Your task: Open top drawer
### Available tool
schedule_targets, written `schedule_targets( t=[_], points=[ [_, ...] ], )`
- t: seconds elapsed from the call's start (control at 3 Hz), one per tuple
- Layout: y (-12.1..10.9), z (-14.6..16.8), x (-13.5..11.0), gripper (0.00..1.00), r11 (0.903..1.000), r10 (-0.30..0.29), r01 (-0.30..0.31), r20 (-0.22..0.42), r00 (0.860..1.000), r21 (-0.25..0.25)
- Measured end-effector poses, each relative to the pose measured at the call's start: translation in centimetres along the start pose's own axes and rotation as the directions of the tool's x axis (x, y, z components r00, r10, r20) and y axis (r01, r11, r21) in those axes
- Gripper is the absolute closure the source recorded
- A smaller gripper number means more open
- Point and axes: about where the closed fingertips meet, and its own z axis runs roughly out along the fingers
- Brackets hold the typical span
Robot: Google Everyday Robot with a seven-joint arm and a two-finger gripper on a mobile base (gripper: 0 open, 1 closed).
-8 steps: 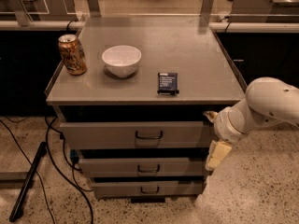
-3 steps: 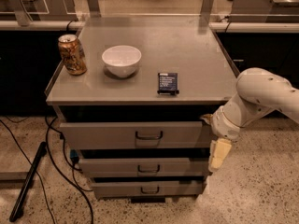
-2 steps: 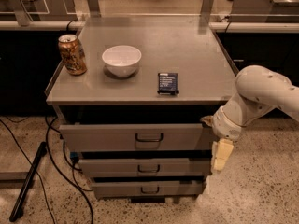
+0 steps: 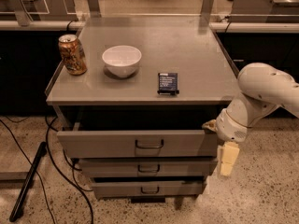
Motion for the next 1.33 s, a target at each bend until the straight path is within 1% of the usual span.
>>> schedule_targets(
  t=[0.33,0.67,1.0,1.33],
  points=[
    [1.1,-0.1,0.1,0.00,0.9990,0.012,-0.012,0.001,1.000,-0.043],
    [2.4,-0.3,0.4,0.00,0.9944,0.027,-0.025,0.009,1.000,-0.103],
    [3.3,-0.6,0.5,0.00,0.9896,0.041,-0.036,0.034,0.999,-0.139],
    [7.2,-1.3,1.5,0.00,0.9747,0.105,-0.088,0.075,0.992,-0.206]
  ],
)
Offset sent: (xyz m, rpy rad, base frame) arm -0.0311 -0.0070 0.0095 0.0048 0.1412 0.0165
